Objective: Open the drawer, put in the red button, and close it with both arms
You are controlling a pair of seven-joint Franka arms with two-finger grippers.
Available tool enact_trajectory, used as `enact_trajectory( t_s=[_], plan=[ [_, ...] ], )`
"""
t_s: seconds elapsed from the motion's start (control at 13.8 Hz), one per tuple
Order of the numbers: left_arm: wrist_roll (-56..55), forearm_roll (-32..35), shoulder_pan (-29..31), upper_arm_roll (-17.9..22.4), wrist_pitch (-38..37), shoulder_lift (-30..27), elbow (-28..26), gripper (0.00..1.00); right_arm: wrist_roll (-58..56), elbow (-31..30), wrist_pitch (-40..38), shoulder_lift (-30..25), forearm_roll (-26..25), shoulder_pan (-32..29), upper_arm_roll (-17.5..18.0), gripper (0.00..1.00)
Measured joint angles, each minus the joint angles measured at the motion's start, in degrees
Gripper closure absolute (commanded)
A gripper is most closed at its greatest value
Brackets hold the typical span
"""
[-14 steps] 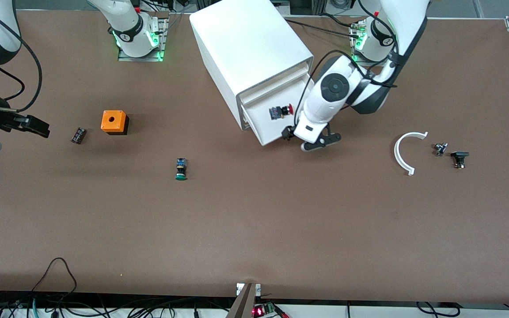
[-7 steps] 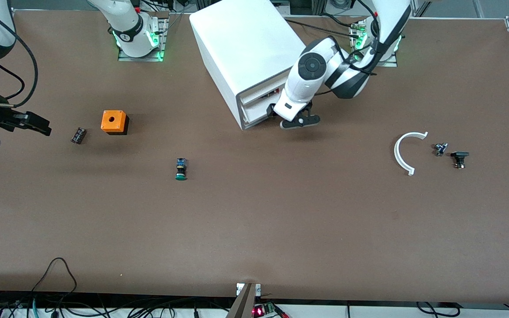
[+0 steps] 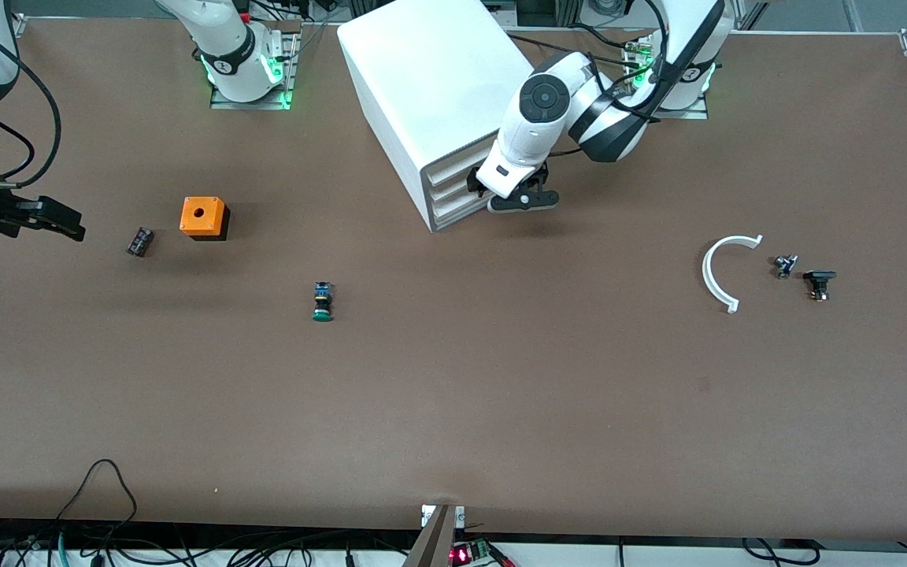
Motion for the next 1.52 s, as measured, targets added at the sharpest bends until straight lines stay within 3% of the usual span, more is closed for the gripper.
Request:
enact_trajectory(
  t_s=[0.22,0.51,0.73,1.09,1.23,1.52],
  plan=[
    [0.8,0.1,4.3,5.1,2.2,-3.1,0.9,0.00,0.0,0.1,0.6,0.0,0.0,0.0,-0.1,0.00],
    [16.1,0.1,9.5,14.1,-0.2,-7.6,3.5,0.00,0.0,0.8,0.6,0.0,0.0,0.0,-0.1,0.00],
    [29.6,0.1,10.8,19.7,-11.2,-12.7,6.0,0.00,0.0,0.8,0.1,0.0,0.0,0.0,-0.1,0.00],
    [47.7,0.1,11.3,29.3,-34.4,-19.3,17.5,0.00,0.0,0.8,-0.4,0.0,0.0,0.0,-0.1,0.00],
    [51.3,0.1,12.1,30.5,-40.0,-20.6,20.5,0.00,0.0,0.8,-0.6,0.0,0.0,0.0,-0.1,0.00],
    [52.7,0.1,12.7,30.6,-44.0,-22.1,21.8,0.00,0.0,0.8,-0.8,0.0,0.0,0.0,-0.1,0.00]
  ],
)
